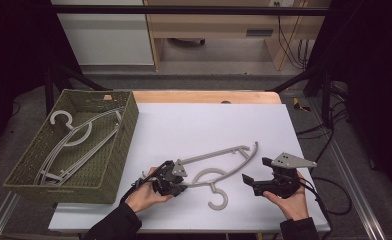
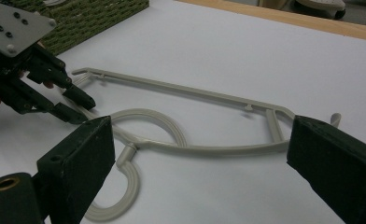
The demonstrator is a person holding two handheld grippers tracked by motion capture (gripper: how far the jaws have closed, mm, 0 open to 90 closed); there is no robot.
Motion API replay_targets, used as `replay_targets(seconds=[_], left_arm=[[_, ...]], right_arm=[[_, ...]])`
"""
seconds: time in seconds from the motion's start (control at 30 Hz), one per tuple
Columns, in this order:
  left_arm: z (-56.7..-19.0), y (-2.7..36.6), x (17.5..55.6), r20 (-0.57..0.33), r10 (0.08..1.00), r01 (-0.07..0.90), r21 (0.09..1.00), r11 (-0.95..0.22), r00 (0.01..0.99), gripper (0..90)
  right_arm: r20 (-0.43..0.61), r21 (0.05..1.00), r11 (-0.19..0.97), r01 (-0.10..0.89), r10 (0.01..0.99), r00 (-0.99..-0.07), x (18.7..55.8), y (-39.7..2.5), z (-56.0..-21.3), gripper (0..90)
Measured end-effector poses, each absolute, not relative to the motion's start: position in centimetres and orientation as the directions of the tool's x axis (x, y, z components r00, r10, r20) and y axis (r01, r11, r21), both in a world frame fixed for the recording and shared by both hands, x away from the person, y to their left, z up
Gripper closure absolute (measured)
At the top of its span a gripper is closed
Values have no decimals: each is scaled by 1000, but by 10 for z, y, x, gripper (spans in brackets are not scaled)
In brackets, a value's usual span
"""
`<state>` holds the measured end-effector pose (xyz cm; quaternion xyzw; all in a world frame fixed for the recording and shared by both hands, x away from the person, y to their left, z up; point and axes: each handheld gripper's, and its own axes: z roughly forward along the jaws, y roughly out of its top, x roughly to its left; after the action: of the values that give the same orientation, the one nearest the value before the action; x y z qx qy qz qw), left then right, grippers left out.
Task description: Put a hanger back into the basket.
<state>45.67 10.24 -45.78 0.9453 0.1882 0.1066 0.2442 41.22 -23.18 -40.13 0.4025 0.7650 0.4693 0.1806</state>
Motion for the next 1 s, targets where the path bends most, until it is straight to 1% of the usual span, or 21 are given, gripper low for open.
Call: replay_targets(seconds=[0.13, 0.23, 0.33, 0.5, 0.63, 0.8, 1.0], left_arm=[[-455, 94, 445, 183, 387, 269, 461, -846, 904, 725], [-453, 94, 440, 161, 364, 263, 441, -858, 917, 766], [-453, 95, 437, 124, 349, 263, 443, -857, 929, 795], [-454, 97, 443, 70, 375, 307, 446, -841, 924, 767], [-453, 95, 448, 39, 378, 327, 423, -845, 925, 768], [-453, 89, 444, 67, 400, 343, 399, -851, 914, 774], [-452, 87, 441, 95, 377, 314, 392, -865, 921, 803]], right_arm=[[106, 862, 236, 450, 783, -613, 412, -232, -402, 78], [104, 863, 234, 447, 785, -611, 412, -232, -402, 79], [105, 864, 232, 446, 784, -612, 412, -232, -402, 79], [105, 863, 235, 447, 783, -614, 412, -232, -402, 79], [109, 865, 229, 447, 784, -611, 412, -233, -401, 79], [109, 867, 226, 444, 783, -612, 412, -234, -399, 79], [106, 866, 229, 444, 784, -611, 411, -233, -398, 79]])
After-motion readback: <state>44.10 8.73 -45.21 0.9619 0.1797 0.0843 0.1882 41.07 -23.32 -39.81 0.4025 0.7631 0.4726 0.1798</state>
